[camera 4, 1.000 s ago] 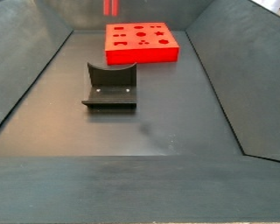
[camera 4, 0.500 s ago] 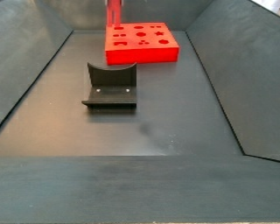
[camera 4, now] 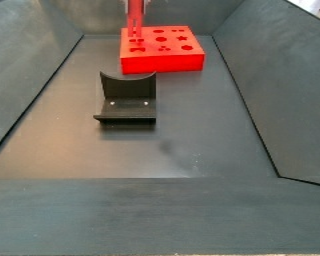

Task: Pick up the double-square object. Move up. Place the double-square object on the fixture. Regrasp the double-square object. Move to above the board. Insert the double-square object.
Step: Insert the double-square object.

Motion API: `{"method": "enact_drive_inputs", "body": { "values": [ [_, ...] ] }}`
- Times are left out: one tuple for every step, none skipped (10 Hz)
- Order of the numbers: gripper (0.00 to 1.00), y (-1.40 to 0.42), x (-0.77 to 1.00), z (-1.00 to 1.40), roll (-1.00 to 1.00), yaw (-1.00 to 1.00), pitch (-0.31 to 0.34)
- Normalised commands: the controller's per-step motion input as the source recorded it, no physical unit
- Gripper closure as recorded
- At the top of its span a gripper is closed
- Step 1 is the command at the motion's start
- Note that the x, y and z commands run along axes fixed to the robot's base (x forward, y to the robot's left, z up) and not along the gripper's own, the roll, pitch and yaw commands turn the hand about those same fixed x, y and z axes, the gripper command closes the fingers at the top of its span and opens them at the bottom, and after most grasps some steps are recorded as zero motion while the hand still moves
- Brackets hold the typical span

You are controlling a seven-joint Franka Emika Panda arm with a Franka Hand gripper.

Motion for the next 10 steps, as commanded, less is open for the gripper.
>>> {"method": "enact_drive_inputs", "body": {
  "values": [
    [1.0,-0.07,0.33,-0.39,0.02,0.01,0.0],
    [1.0,-0.09,0.32,-0.48,0.05,0.04,0.0],
    [1.0,-0.09,0.22,-0.64,0.14,0.13,0.0],
    [1.0,-0.06,0.08,-0.65,0.25,0.21,0.096],
    [1.0,-0.03,0.0,-0.53,0.27,0.23,0.154],
    [1.0,0.0,-0.3,-0.28,0.12,0.0,0.129],
    [1.0,-0.01,0.0,-0.04,0.0,0.0,-0.009],
    [1.0,-0.23,0.09,-0.3,0.0,-0.08,-0.041],
    [1.0,-0.35,0.21,-0.4,0.0,-0.15,-0.067],
    [1.0,-0.38,0.19,-0.43,0.0,-0.18,-0.074]
  ]
}}
